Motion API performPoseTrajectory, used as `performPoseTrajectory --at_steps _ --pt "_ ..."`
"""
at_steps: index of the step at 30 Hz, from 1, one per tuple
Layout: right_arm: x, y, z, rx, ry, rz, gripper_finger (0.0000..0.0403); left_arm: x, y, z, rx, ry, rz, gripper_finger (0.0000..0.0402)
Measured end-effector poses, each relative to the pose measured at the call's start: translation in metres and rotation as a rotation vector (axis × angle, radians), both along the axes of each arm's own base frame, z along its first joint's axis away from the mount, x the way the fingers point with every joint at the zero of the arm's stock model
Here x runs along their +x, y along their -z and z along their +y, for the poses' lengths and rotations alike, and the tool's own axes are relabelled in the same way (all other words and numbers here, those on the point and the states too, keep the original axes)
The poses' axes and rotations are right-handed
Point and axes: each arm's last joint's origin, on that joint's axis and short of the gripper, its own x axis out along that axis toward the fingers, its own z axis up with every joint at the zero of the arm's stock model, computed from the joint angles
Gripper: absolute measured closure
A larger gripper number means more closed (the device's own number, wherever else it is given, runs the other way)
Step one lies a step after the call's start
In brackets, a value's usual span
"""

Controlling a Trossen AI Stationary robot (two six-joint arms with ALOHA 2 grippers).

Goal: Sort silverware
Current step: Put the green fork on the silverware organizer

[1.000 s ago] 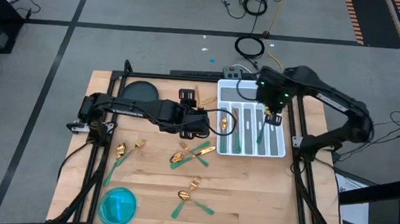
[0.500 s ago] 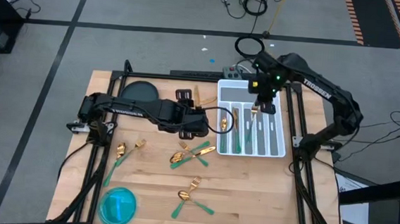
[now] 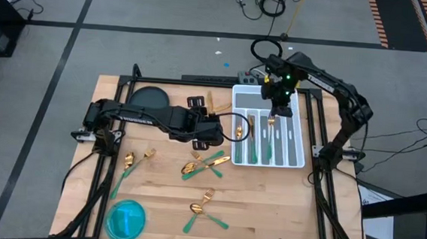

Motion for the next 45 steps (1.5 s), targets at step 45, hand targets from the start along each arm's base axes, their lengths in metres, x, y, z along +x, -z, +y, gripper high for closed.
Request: performPoseTrajectory --at_steps 45 --pt "0.007 0.122 -0.04 0.178 0.047 0.071 0.0403 0.007 -0.002 0.0 -0.013 -0.018 -0.091 0.0221"
